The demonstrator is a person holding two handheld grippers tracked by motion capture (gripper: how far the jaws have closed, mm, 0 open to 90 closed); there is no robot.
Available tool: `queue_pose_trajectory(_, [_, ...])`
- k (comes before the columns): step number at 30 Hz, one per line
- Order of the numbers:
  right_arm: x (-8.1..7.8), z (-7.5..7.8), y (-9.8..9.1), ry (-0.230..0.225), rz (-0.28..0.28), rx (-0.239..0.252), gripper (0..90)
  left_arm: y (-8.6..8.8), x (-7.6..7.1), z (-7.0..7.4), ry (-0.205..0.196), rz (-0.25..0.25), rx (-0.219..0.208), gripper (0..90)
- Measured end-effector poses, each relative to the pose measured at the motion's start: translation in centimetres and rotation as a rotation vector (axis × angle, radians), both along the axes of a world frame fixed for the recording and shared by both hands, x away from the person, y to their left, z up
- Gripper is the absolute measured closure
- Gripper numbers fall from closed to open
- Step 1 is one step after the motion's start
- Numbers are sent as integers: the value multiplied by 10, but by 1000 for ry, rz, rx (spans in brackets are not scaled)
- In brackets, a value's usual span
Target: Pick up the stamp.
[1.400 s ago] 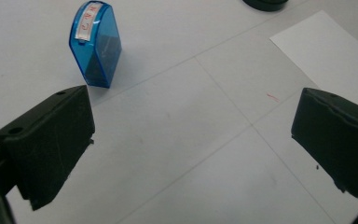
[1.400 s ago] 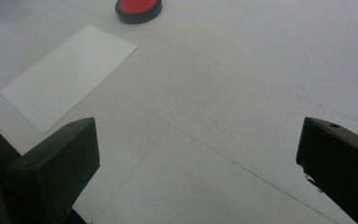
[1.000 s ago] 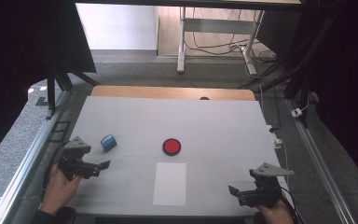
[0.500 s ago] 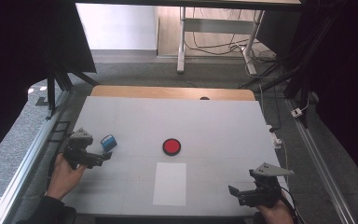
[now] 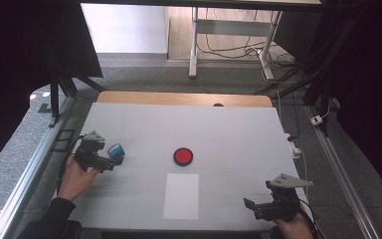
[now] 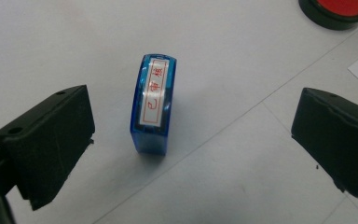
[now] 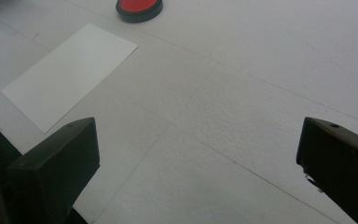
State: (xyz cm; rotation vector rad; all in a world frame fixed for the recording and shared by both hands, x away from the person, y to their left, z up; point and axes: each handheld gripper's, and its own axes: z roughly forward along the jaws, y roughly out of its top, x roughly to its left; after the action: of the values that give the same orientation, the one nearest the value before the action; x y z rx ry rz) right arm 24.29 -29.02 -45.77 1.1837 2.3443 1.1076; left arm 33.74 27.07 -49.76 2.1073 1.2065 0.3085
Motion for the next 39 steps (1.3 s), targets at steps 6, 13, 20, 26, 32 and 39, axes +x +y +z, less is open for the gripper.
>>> queue_pose_trajectory(6, [0,0,0,0,2,0,0,-1,11,-4,18,-4,28,0])
queue_pose_trajectory(13, [0,0,0,1,5,0,0,-4,22,-7,18,-13,70,0])
queue_pose_trajectory(20, [0,0,0,1,5,0,0,-5,23,-6,9,-23,137,136])
queue_pose_trajectory(26, [0,0,0,2,7,0,0,-3,22,-3,13,-35,119,355])
queue_pose_trajectory(32, [0,0,0,2,7,0,0,-3,22,-2,15,-40,130,428])
queue_pose_trajectory(39, [0,0,1,2,10,-4,0,-3,23,-3,18,-37,148,505])
